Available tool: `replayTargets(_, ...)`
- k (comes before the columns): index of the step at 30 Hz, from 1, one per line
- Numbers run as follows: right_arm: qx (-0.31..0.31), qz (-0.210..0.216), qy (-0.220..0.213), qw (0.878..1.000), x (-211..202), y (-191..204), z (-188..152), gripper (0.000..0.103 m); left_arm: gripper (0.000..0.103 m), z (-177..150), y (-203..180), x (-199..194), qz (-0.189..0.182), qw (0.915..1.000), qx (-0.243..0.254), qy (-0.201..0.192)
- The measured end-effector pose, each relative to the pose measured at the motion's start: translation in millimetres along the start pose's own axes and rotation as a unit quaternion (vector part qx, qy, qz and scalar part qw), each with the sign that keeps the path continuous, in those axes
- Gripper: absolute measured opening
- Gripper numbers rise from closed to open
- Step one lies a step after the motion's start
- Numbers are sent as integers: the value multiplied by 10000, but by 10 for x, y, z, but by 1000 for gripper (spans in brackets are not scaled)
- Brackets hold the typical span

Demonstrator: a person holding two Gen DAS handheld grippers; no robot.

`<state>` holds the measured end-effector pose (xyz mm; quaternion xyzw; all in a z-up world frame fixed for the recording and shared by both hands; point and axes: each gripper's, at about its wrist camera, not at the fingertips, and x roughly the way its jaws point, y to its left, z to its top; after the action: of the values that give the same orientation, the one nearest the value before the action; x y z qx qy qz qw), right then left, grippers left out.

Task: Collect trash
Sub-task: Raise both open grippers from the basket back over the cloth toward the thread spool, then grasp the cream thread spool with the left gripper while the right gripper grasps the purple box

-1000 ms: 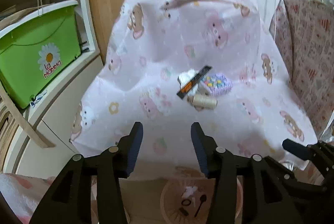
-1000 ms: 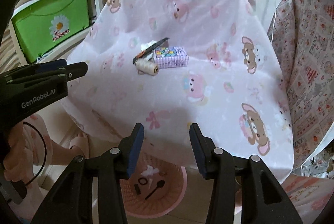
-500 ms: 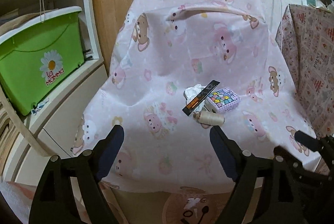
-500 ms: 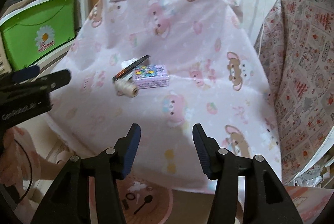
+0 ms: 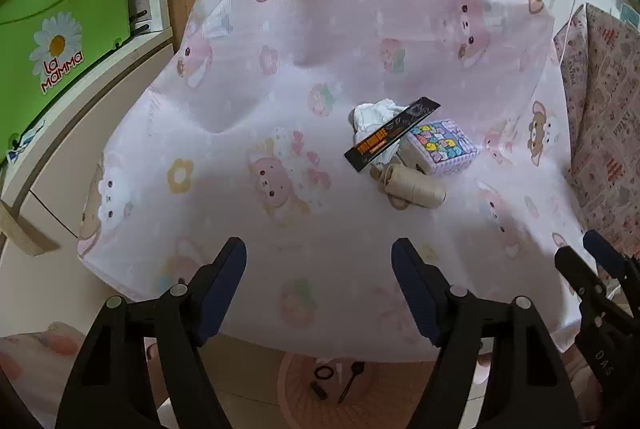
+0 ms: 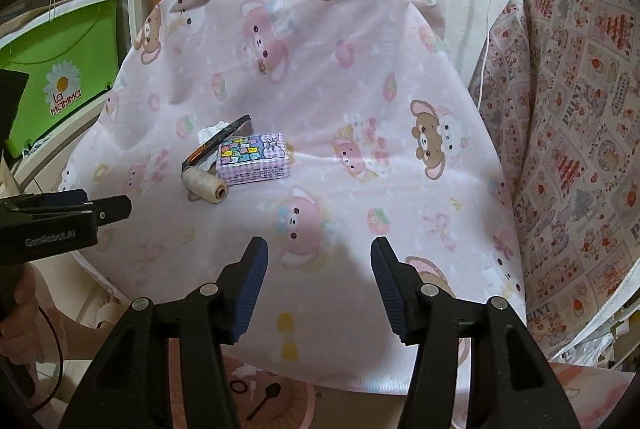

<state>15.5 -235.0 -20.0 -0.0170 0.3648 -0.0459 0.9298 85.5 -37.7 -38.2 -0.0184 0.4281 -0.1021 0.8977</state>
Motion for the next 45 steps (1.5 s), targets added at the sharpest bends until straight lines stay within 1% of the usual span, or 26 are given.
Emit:
replayTargets(5,40,15,90,10000,76,-17,25,56,72,150,-109,-6,-132,9995,182,-238)
replayTargets(8,28,-33,92,9999,118,-34,55,56,72,251,-200,80,-387,9988,304,-83)
replayTargets(10,47,-59,103,9999,151,-66,88,56,72,315,-334,171,-572,9967,579,36)
replayTargets(11,69,-53,108,9999,158,-81,99,56,72,337,-388,196,-599,9956,720,-12)
replayTargets(13,156,18,148,9998,184,-132,132,57,73,356,-514,235,-566,9923,1069,-267)
replayTargets(15,213,164,245,9993,221,-177,160,60,73,373,-587,347,-645,9905,1200,-163)
replayTargets(17,160,319,350,9988,252,-196,180,62,73,383,-597,457,-795,9908,1098,-1)
replayTargets(19,139,286,293,9991,240,-213,190,62,73,385,-589,551,-808,9914,1026,108)
replayTargets(23,66,321,258,9991,221,-221,206,62,72,406,-560,630,-658,9924,1044,32)
replayTargets(25,7,222,216,9995,215,-223,203,62,72,422,-538,651,-736,9922,1001,51)
replayTargets(27,32,221,241,9995,221,-232,203,62,71,426,-527,654,-828,9920,949,79)
replayTargets(29,128,255,288,9992,242,-261,207,62,69,425,-538,644,-870,9915,965,54)
replayTargets(31,220,257,330,9989,264,-287,206,62,61,416,-560,646,-853,9912,1008,33)
replayTargets(33,255,223,340,9988,278,-305,206,62,56,410,-568,653,-891,9910,1001,59)
replayTargets(36,293,179,359,9988,295,-324,196,62,53,419,-559,653,-999,9906,930,102)
replayTargets(41,342,149,401,9985,322,-345,181,62,52,433,-543,642,-968,9915,862,89)
replayTargets(45,347,232,414,9983,337,-344,194,62,52,493,-434,505,-719,9960,519,-96)
